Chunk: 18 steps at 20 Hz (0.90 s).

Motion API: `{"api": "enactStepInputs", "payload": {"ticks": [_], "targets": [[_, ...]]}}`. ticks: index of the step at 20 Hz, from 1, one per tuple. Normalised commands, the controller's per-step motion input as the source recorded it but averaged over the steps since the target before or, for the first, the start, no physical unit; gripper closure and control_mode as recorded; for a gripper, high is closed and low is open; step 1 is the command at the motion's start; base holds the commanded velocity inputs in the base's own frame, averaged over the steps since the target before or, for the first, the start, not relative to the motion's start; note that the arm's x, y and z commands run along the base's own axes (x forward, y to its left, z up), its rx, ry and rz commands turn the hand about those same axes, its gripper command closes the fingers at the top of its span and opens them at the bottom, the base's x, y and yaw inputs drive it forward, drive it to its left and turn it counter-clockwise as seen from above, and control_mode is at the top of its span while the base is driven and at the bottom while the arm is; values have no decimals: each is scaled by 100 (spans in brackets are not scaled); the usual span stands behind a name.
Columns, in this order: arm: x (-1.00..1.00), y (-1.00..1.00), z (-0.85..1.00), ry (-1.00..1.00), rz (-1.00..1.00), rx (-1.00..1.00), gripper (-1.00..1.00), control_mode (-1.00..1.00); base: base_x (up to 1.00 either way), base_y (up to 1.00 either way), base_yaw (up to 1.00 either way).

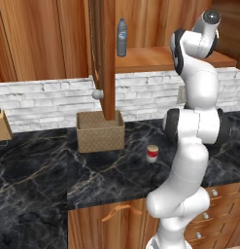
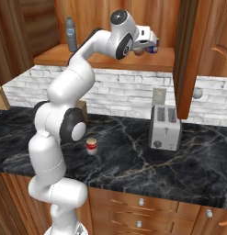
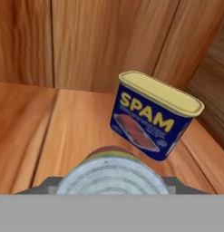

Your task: Pick the cans from the counter and place them in their designated side in the cabinet.

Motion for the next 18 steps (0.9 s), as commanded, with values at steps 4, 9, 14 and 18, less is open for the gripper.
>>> {"api": "enactStepInputs", "payload": {"ticks": [4, 9, 14, 18], "targets": [[26, -5, -4, -3, 2, 0, -100, -100, 0, 0, 0], [34, -2, 0, -8, 2, 0, -100, -100, 0, 0, 0], [41, -7, 0, -8, 2, 0, -100, -100, 0, 0, 0], [5, -16, 10, -19, 6, 0, -100, -100, 0, 0, 0]]}}
